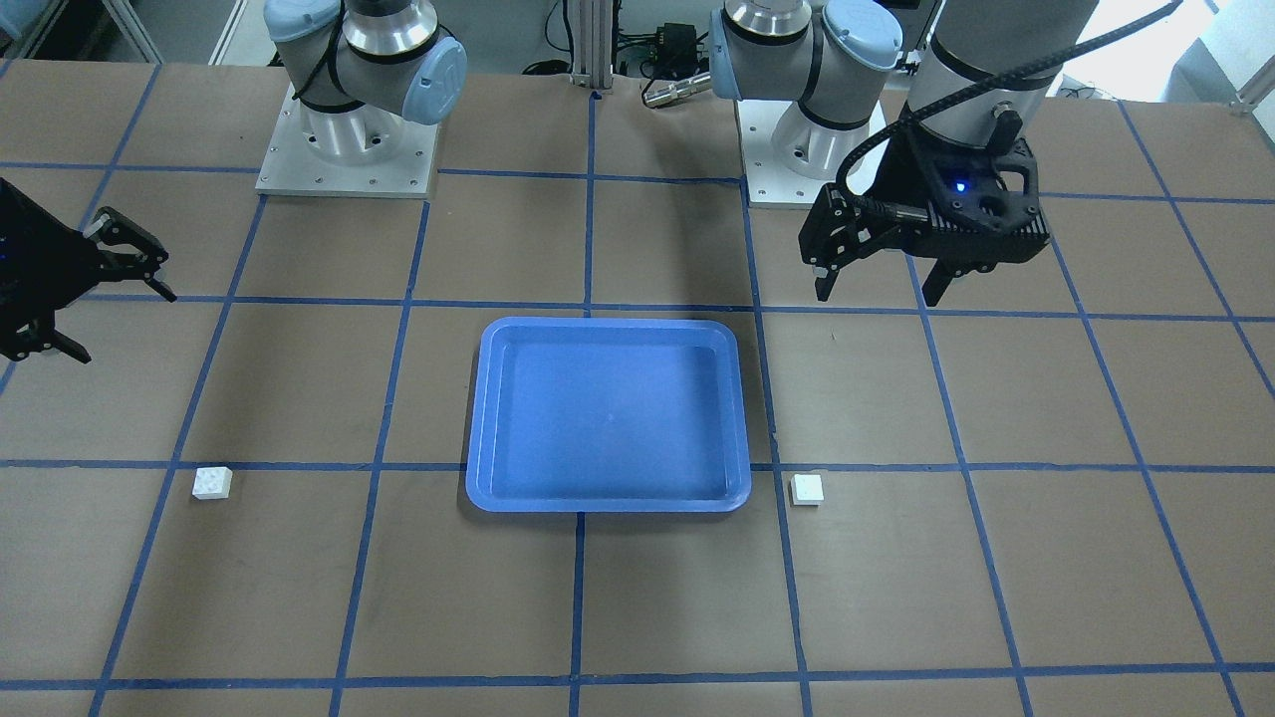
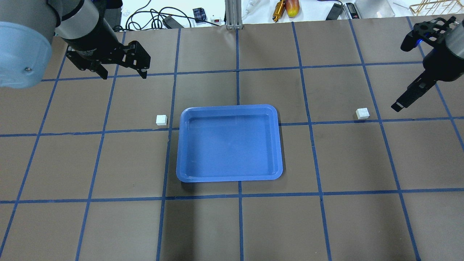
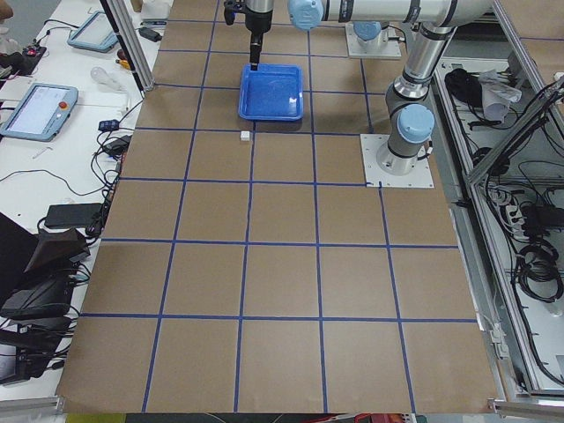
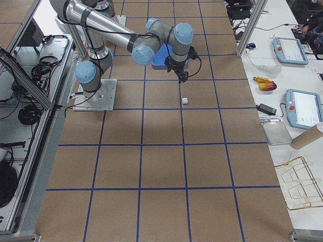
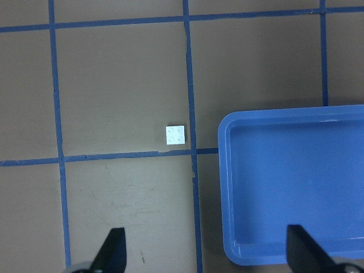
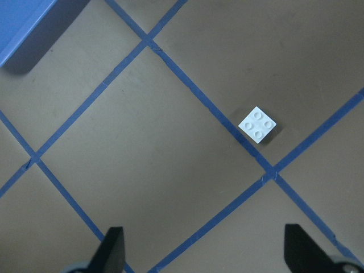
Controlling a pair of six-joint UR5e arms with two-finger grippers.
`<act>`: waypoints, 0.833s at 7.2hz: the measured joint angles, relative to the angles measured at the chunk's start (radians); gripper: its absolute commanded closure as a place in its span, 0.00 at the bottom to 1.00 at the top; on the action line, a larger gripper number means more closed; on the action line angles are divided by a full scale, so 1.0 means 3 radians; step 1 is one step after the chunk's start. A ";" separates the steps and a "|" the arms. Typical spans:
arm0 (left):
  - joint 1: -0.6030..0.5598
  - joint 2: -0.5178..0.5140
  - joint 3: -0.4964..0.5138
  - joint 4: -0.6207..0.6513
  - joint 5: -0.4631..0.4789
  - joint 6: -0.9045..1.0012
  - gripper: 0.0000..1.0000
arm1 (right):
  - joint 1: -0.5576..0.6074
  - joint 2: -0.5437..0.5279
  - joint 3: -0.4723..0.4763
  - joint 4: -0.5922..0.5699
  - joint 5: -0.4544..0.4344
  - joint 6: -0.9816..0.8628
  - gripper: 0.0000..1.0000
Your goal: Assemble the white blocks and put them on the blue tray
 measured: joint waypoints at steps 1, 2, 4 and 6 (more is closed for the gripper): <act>-0.0002 0.0001 0.0000 0.0000 0.0000 0.0000 0.00 | -0.0130 0.0144 -0.0009 -0.0001 0.0129 -0.0388 0.00; 0.0001 0.0001 0.0000 0.0000 0.0000 0.0000 0.00 | -0.0226 0.0298 -0.0020 -0.0003 0.0258 -0.0712 0.00; 0.0024 -0.0121 0.0038 0.0022 0.0003 -0.0004 0.00 | -0.0292 0.0503 -0.0051 -0.0009 0.0413 -0.1059 0.00; 0.0030 -0.0569 0.0093 0.0242 0.0004 0.0013 0.00 | -0.0299 0.0641 -0.0078 -0.0012 0.0533 -0.1311 0.00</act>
